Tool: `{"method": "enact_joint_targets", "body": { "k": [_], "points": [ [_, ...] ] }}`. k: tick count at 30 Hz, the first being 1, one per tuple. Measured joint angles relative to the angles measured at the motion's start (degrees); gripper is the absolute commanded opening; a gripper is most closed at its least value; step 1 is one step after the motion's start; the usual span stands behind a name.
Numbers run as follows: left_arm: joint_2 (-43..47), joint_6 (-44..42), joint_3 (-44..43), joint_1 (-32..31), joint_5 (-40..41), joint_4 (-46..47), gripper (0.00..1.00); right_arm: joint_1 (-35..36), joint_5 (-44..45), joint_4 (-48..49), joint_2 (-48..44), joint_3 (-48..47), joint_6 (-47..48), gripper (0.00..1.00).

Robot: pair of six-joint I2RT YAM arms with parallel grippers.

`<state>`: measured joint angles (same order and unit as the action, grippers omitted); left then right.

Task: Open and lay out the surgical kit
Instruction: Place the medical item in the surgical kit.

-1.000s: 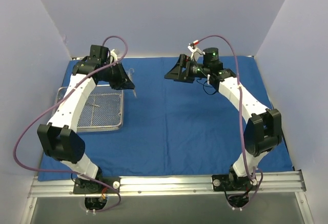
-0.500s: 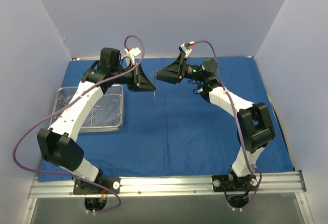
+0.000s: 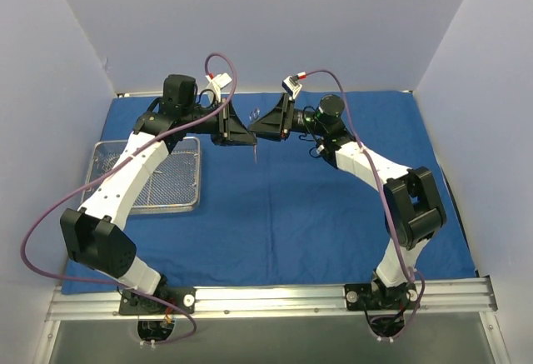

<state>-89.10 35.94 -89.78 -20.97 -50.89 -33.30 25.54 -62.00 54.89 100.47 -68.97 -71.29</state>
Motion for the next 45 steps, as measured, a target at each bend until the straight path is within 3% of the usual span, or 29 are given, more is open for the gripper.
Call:
{"method": "enact_joint_targets", "body": {
  "k": [3,5,9,11,14,15,18,25,26,32,36,45],
  "points": [
    [0.04,0.44,0.9,0.02,0.07,0.59,0.02,0.2,-0.35,1.51,0.0,-0.24,-0.68,0.1],
    [0.07,0.7,1.46,0.04,0.04,0.9,0.02,0.42,-0.79,2.21,-0.02,-0.39,-1.2,0.0],
    [0.61,1.14,1.99,0.07,-0.02,1.73,0.06,0.42,-1.05,2.73,0.0,-0.42,-1.84,0.0],
    [1.14,1.36,2.64,0.07,0.04,2.6,0.17,0.42,-1.07,2.86,-0.02,-0.44,-1.95,0.0],
    [1.6,1.29,3.34,0.07,0.26,3.19,0.47,0.28,-0.87,0.66,-0.42,-0.76,-0.28,0.0],
    [1.73,1.11,3.41,0.07,0.15,3.21,0.55,0.2,-0.5,-1.79,-0.7,-1.11,1.66,0.0],
    [2.56,0.66,3.43,0.31,0.5,2.99,0.66,-0.28,1.6,-14.34,-1.29,-4.55,9.92,0.0],
    [3.61,-3.91,3.06,2.97,6.19,-1.95,0.73,-3.56,10.23,-41.33,-2.97,-10.8,27.61,0.0],
    [3.61,-4.96,2.62,3.37,8.55,-3.98,0.85,-3.91,12.09,-45.57,-2.97,-12.0,30.38,0.0],
    [3.61,-9.31,-2.69,7.06,31.39,-17.73,0.86,-5.77,31.08,-70.03,-2.99,-18.97,46.36,0.0],
    [3.72,-11.28,-2.34,10.6,44.85,-22.67,0.85,-8.13,44.3,-81.18,-2.95,-21.75,53.96,0.0],
    [2.47,-18.75,0.92,10.78,56.83,-23.65,0.84,-21.14,70.34,-90.88,0.96,-21.2,65.66,0.0]
  ]
}}
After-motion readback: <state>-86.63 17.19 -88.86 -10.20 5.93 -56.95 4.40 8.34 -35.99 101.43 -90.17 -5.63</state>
